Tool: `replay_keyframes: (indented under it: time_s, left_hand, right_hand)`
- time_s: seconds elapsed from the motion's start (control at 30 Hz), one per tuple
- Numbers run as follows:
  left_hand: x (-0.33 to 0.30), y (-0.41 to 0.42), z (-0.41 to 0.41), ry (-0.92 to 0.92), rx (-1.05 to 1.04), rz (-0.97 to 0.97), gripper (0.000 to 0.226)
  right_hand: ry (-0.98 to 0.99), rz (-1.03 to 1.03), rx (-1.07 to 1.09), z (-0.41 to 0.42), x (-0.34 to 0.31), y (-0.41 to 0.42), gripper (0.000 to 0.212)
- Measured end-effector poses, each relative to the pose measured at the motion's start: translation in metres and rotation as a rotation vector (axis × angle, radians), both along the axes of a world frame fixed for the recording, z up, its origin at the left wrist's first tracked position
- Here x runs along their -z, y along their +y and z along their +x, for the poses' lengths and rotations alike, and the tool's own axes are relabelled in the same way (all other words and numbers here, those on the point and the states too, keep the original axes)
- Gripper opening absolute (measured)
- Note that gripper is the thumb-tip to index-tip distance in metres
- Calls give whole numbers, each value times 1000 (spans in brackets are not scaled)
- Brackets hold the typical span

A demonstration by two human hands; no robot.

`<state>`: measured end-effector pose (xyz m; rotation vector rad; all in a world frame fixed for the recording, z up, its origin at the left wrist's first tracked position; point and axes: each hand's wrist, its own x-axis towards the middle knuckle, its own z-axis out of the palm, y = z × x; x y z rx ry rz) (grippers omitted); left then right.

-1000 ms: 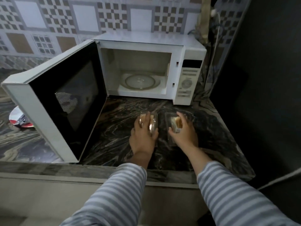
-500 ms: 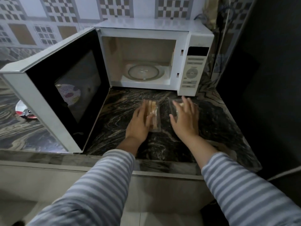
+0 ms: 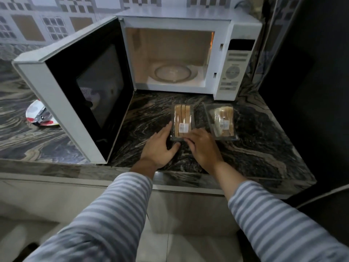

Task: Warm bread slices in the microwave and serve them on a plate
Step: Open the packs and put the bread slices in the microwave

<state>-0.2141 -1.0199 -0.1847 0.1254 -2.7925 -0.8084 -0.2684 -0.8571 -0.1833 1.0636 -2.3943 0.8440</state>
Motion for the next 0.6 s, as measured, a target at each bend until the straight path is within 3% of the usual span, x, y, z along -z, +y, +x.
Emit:
replay_keyframes:
  time_s: [0.13,0.6]
  left_hand:
    - [2,1,-3,-10,13,-113,74]
    - [7,-1,-9,-101,0,-226,79]
  right_hand:
    - [52,-17,7,2,3,2,24]
    - [141,17,28,3,8,-1,10]
